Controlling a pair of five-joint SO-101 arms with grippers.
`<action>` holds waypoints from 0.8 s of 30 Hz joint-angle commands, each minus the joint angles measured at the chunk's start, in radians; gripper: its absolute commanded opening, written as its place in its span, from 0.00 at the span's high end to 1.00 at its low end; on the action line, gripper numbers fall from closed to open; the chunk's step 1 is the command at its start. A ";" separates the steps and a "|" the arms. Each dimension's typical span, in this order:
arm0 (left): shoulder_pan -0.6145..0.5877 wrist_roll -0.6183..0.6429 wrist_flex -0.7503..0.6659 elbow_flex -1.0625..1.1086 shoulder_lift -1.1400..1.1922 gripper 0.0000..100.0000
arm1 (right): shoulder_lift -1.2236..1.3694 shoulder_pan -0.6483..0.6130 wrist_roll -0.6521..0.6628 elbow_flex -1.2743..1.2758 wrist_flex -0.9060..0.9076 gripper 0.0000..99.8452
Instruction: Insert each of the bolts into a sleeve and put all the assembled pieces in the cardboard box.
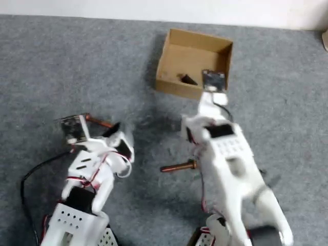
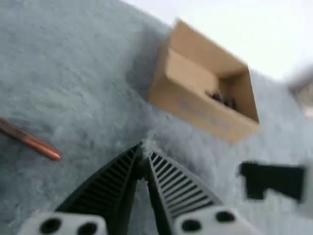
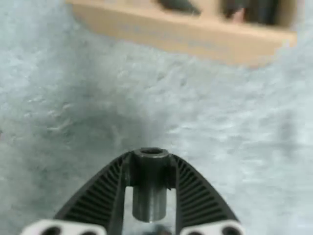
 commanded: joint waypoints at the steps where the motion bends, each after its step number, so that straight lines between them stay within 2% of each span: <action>1: 0.081 -0.106 0.048 -0.062 0.005 0.99 | -0.286 0.120 0.083 0.114 0.031 1.00; 6: 0.245 -0.255 0.132 -0.061 0.005 0.99 | -0.622 0.229 0.141 0.295 0.099 1.00; 13: 0.317 -0.273 0.161 -0.099 0.033 0.99 | -1.035 0.246 0.153 0.464 0.216 1.00; 17: 0.384 -0.336 0.252 -0.226 0.237 0.99 | -1.181 0.246 0.153 0.538 0.226 1.00; 21: 0.386 -0.350 0.249 -0.407 0.519 0.99 | -1.221 0.246 0.153 0.564 0.226 1.00; 24: 0.390 -0.497 0.250 -0.526 0.708 0.99 | -1.221 0.248 0.153 0.570 0.226 1.00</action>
